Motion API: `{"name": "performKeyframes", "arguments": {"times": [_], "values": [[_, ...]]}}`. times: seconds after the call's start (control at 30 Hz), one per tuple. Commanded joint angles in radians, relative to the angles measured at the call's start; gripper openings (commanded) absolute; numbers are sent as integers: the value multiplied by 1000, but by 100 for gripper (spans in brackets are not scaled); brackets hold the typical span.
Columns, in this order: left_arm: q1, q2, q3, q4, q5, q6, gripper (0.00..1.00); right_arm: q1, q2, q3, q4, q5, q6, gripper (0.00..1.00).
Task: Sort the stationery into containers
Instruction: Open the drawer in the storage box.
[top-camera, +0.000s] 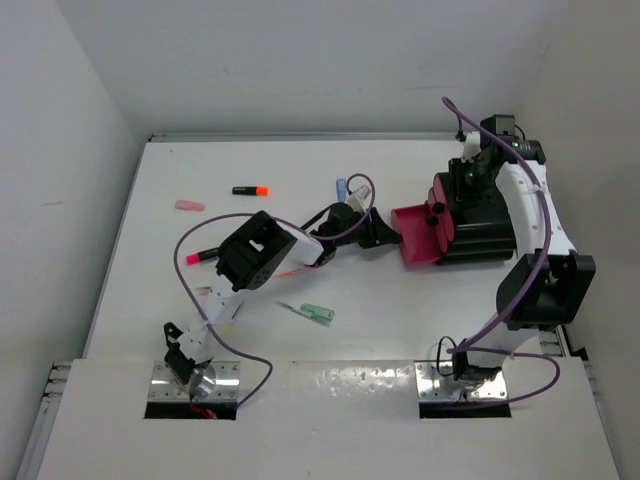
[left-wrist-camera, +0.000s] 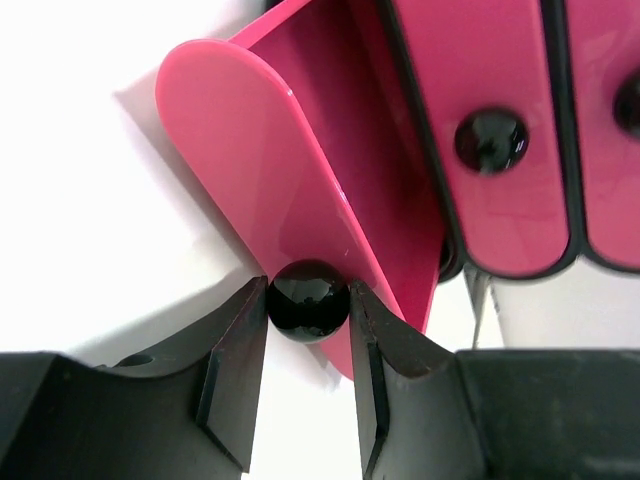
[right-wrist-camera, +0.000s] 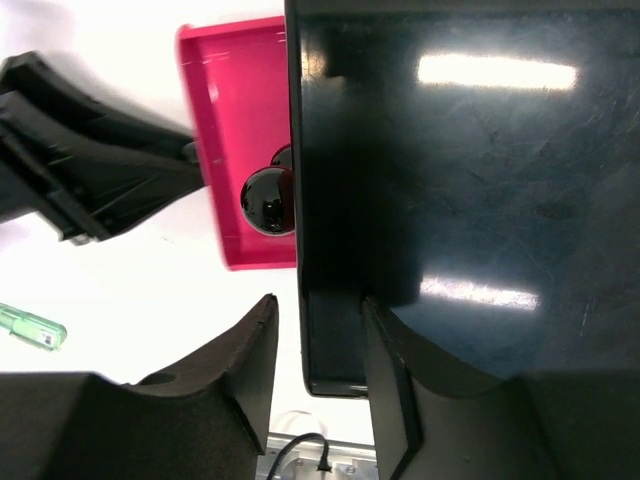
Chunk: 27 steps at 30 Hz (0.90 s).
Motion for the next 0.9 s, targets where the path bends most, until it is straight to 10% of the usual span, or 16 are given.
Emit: {"name": "performKeyframes", "arguments": {"times": [0.0, 0.87], "values": [[20, -104, -86, -22, -15, 80, 7, -7, 38, -55, -73, 6, 12, 40], [89, -216, -126, -239, -61, 336, 16, -7, -19, -81, -85, 6, 2, 52]]}}
